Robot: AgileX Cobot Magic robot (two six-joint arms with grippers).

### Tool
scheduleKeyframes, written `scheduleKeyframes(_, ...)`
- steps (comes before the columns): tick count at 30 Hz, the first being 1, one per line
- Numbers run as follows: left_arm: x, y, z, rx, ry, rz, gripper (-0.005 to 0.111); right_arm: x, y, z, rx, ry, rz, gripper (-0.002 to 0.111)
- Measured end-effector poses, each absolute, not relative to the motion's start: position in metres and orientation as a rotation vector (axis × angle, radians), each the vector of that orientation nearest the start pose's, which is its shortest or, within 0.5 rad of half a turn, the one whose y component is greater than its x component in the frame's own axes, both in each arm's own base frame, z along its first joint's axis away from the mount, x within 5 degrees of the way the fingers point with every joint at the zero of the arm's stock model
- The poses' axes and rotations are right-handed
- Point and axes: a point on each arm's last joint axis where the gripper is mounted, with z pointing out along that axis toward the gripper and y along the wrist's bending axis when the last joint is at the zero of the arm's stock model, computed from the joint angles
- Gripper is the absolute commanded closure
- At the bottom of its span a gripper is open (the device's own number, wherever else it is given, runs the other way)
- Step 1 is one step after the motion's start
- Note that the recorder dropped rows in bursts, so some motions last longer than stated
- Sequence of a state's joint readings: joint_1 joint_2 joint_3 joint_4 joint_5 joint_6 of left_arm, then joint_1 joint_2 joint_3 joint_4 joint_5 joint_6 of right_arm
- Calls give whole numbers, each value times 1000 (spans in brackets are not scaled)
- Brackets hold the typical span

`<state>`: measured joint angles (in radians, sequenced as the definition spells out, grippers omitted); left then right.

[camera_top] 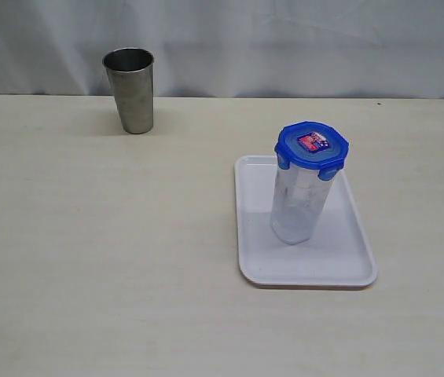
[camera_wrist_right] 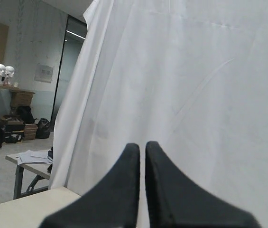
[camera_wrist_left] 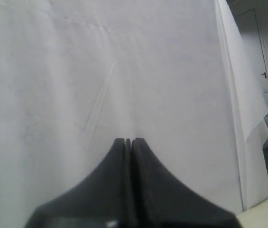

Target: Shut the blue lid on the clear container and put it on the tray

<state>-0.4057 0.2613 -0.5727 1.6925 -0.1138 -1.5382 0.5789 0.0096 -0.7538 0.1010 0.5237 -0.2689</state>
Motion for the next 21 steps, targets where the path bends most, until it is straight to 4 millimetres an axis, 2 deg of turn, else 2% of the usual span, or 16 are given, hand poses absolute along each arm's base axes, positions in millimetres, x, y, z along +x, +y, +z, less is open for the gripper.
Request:
scheduleKeyframes(6,21,-25,386,456,1056,-314,107,-38,-20,392,-512,1163,375,104)
scheduleKeyframes(16,20,-25,386,463,1045,-306,107,-38,-20,392,-512,1163,375,104)
scheduleKeyframes(19,21,-20,391,365,1030,-333,107,-38,-20,392,-512,1163,375,104)
scheduleKeyframes(21,24,-12,390,287,1056,-293,107,-38,-20,392,-512,1163,375,104)
